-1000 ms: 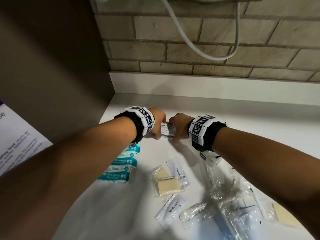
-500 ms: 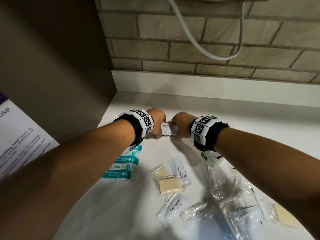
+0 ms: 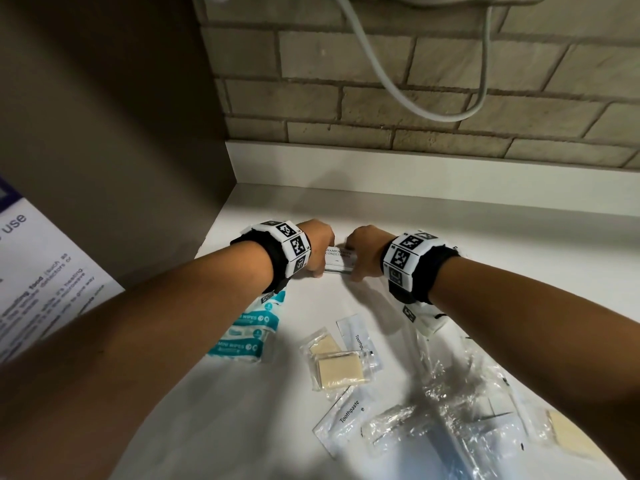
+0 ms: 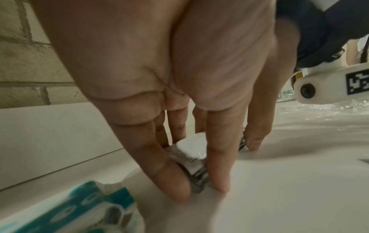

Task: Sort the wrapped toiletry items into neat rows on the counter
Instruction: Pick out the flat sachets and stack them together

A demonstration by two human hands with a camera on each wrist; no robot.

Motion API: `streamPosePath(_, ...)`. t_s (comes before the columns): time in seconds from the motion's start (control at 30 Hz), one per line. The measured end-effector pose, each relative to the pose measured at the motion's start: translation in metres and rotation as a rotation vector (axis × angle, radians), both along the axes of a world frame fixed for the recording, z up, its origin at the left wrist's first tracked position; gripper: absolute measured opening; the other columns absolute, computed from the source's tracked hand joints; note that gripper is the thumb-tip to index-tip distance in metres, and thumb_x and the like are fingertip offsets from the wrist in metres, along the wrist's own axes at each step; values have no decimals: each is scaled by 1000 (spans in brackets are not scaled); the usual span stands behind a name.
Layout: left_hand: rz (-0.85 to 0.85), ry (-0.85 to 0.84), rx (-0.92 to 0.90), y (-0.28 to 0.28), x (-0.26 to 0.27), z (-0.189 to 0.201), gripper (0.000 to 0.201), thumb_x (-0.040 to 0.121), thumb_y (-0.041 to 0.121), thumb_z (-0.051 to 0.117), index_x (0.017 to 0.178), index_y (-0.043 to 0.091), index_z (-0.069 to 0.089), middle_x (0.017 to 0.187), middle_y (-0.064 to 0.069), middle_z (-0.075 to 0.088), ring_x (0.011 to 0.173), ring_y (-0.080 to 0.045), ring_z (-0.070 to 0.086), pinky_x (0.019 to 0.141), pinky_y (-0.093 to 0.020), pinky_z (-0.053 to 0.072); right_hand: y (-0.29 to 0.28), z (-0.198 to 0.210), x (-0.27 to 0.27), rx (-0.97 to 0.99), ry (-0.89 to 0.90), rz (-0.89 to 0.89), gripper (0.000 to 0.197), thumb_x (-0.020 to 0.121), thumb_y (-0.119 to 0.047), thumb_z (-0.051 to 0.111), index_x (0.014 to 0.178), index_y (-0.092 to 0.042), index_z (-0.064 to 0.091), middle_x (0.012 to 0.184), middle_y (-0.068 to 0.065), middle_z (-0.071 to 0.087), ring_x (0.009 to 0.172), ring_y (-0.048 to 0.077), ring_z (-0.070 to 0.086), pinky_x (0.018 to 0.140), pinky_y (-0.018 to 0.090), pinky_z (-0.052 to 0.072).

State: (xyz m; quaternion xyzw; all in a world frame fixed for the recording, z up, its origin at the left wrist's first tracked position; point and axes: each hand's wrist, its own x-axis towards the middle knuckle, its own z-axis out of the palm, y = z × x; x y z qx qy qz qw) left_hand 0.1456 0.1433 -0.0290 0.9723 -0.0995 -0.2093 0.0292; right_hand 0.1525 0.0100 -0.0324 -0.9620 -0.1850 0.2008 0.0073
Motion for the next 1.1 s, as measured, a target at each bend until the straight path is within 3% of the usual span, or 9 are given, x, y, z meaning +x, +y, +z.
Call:
streamPosePath(0.23, -36, -49, 40, -2, -6, -5, 45, 70, 14, 76, 114, 13, 65, 109, -9, 63, 95, -29, 64, 82, -37, 55, -4, -4, -6, 40, -20, 11, 41, 72, -29, 78, 107, -10, 67, 100, 7, 63, 82, 24, 58, 70, 29, 48)
streamPosePath(0.4, -16, -56, 7, -1, -10, -4, 50, 73, 14, 74, 121, 16, 60, 116, -8, 54, 98, -30, 62, 83, -36, 53, -7, -2, -11, 63, -39, 7, 43, 76, -29, 75, 114, -12, 63, 101, 6, 51, 82, 23, 52, 73, 30, 46)
streamPosePath(0.7, -17, -62, 10, -1, -14, -5, 48, 77, 16, 73, 123, 15, 59, 117, -9, 58, 102, -28, 61, 86, -33, 51, -7, -4, -16, 61, -36, 9, 43, 79, -28, 73, 117, -11, 61, 111, 9, 54, 82, 23, 51, 74, 30, 45)
streamPosePath(0.83, 0, -41, 18, 1, -14, 2, 66, 73, 22, 78, 132, 16, 49, 122, -8, 54, 106, -28, 60, 86, -32, 50, -13, 4, -18, 116, 0, 0, 64, 77, -28, 75, 134, -13, 51, 125, 9, 53, 109, 27, 58, 88, 32, 47)
streamPosePath(0.93, -3, -68, 57, 0, -14, 15, 75, 71, 30, 79, 137, 17, 46, 126, -8, 53, 107, -29, 60, 90, -37, 52, -33, 28, -22, 250, -63, -4, 70, 79, -31, 73, 141, -14, 46, 135, 9, 53, 121, 26, 54, 98, 30, 44)
streamPosePath(1.1, -116, -204, 26, -42, -14, 47, 55, 84, 39, 67, 133, 16, 54, 133, -12, 52, 118, -33, 55, 98, -38, 46, -112, 61, -39, 355, -104, -131, 49, 89, -27, 65, 135, -20, 52, 132, 2, 59, 109, 20, 61, 88, 22, 39)
